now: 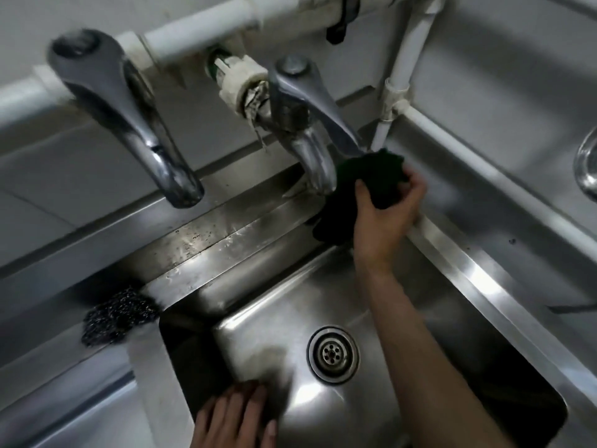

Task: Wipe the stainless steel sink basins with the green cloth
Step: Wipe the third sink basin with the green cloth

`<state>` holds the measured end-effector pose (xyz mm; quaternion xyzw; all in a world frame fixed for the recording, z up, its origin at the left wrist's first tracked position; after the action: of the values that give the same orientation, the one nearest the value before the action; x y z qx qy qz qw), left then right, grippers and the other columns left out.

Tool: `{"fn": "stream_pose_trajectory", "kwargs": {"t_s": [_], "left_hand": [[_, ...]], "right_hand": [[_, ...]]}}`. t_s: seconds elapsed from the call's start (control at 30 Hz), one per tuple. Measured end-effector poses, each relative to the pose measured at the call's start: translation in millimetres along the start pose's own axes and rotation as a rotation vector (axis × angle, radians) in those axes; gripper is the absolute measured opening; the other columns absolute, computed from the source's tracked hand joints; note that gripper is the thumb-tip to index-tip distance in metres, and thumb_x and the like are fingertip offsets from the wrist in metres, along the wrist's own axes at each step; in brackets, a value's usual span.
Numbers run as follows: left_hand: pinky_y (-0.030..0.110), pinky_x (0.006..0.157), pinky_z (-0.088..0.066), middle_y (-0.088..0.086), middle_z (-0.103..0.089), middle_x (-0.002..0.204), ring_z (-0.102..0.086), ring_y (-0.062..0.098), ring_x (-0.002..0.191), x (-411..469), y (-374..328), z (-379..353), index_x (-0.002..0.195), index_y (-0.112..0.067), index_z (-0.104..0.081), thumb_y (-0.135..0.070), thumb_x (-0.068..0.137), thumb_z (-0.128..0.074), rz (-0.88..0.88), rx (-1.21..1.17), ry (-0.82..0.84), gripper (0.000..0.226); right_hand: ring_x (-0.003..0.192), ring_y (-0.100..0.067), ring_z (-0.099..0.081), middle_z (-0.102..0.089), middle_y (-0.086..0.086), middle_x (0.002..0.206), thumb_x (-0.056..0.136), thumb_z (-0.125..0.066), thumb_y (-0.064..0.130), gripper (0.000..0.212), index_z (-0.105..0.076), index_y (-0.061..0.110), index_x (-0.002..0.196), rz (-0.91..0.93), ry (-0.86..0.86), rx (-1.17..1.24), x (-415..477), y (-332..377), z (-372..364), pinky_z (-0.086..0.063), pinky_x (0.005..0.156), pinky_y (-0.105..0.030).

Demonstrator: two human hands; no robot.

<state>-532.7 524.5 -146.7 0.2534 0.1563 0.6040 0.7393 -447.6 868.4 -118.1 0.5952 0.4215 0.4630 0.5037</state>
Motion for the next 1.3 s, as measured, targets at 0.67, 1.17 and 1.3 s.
{"fn": "stream_pose_trajectory", "kwargs": {"t_s": [0.67,1.17,1.3], "left_hand": [[0.045,0.109,-0.038,0.008,-0.063,0.134,-0.059,0.03,0.124,1,-39,30,0.139,-0.012,-0.063,-0.043,0.105,-0.042,0.637,-0.762,0.263,0.05],[0.048,0.106,-0.04,0.012,-0.066,0.127,-0.061,0.031,0.118,-3,-44,27,0.135,-0.007,-0.067,-0.043,0.104,-0.04,0.627,-0.697,0.225,0.055],[0.046,0.108,-0.037,0.011,-0.067,0.128,-0.062,0.03,0.119,-3,-43,27,0.135,-0.008,-0.067,-0.045,0.105,-0.038,0.641,-0.707,0.249,0.056]], "right_hand": [[0.119,-0.046,-0.047,-0.048,-0.029,0.134,0.099,-0.051,0.016,0.044,-0.047,-0.001,0.14,0.618,0.667,-1.048,55,-32,-3,-0.041,0.099,-0.052],[0.132,-0.041,-0.042,-0.037,-0.022,0.15,0.094,-0.057,0.031,0.065,-0.031,0.021,0.153,0.601,0.556,-1.196,36,-3,74,-0.035,0.108,-0.053],[0.134,-0.04,-0.042,-0.044,-0.019,0.148,0.096,-0.059,0.041,0.059,-0.043,0.014,0.146,0.709,0.767,-1.303,56,-17,63,-0.037,0.111,-0.051]]}}
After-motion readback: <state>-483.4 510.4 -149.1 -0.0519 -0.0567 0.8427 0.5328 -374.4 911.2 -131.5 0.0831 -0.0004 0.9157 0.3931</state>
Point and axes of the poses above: each hand's wrist, its own x-axis towards the middle knuckle, its own z-axis out of the back of the hand, y = z × x, the point moved 2 cm from there along x, towards the middle knuckle
